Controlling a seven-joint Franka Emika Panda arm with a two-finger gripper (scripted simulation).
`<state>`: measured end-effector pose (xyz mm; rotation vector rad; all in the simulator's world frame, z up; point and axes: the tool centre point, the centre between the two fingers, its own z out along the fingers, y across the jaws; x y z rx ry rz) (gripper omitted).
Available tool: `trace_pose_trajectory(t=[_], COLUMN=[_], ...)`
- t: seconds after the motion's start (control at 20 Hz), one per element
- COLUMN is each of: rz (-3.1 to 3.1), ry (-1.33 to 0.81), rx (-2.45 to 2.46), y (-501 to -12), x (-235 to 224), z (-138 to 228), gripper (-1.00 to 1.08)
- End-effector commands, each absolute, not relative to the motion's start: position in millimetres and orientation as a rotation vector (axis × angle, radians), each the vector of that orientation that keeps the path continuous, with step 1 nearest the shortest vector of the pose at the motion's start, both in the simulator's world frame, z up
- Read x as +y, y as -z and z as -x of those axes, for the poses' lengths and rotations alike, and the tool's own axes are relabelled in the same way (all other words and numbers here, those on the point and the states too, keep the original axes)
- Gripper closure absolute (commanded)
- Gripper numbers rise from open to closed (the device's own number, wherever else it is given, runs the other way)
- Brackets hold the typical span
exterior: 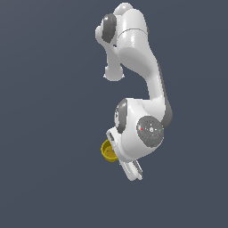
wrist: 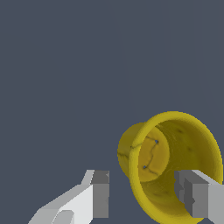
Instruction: Pick up the object and move it to a goal position.
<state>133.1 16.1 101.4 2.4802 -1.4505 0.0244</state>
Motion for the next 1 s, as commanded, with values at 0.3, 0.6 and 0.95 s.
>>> trace_pose_trajectory(t=[0.3,0.6,0.95], rz=[-2.473,-2.471,-2.47], ry=[-0.027,-0.028,-0.028], rx=[-1.458,-1.46,-1.461], y=[-94,-74,-72], x=[15,10,9], z=[-133,-130,-130], gripper=[-0.2,-0.2,1.08])
